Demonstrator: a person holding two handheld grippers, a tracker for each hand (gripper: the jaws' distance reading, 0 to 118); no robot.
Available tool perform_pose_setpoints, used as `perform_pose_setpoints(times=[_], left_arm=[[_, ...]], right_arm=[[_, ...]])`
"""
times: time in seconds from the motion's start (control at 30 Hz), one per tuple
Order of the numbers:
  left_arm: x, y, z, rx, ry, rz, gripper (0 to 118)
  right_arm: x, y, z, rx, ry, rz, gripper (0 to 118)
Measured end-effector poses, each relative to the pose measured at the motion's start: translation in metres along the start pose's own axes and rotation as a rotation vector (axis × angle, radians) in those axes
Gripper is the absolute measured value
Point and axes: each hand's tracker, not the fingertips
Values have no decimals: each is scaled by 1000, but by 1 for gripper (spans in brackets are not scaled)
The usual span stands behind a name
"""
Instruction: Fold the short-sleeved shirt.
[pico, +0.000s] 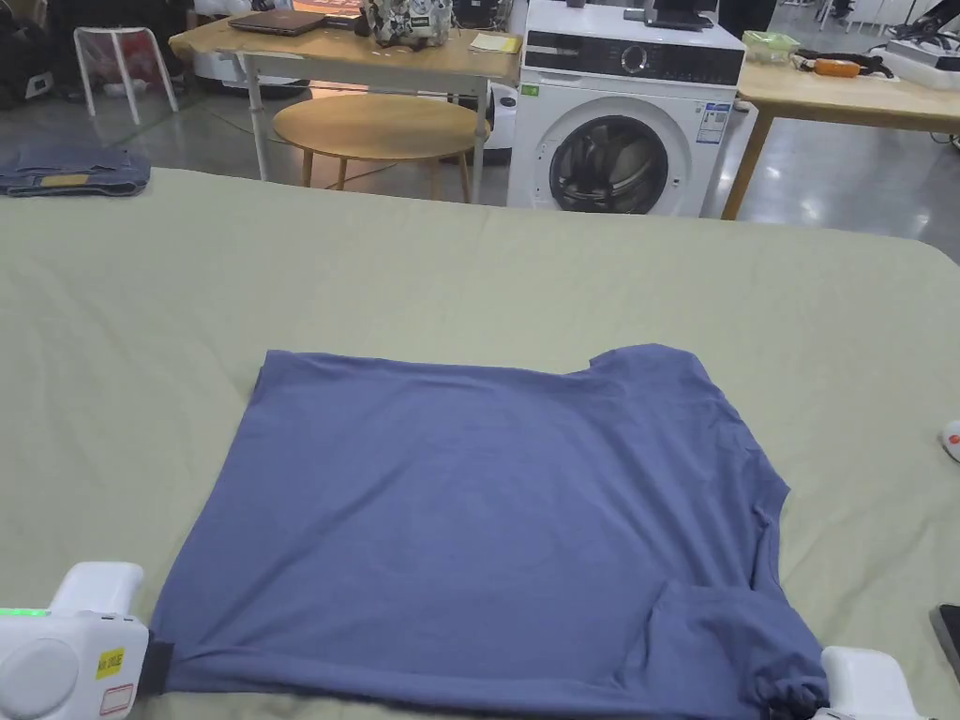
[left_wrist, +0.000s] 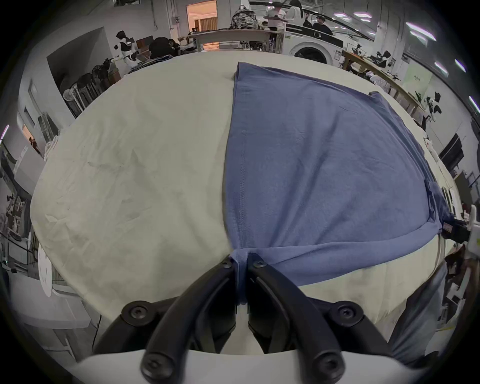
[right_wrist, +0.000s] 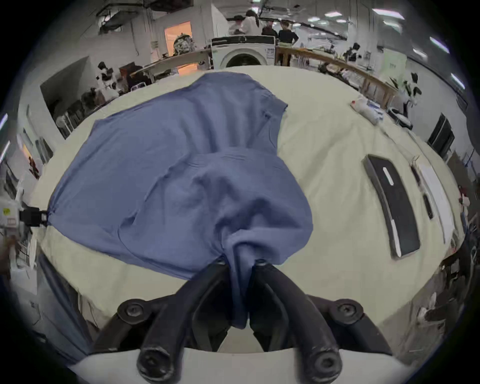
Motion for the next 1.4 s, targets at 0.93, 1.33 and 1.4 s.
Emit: perform_pose_setpoints(times=[0.93,1.33,1.4], left_arm=[[12,201,-58,128,-64,76,0],[18,209,-78,80,-29,39,26],[16,203,-69,117,-27,39,35]], right_arm=[[8,215,-101,39,-13,-23,8],[1,229,-123,21,-54,19,29],[0,227,-111,84,-81,13,55]])
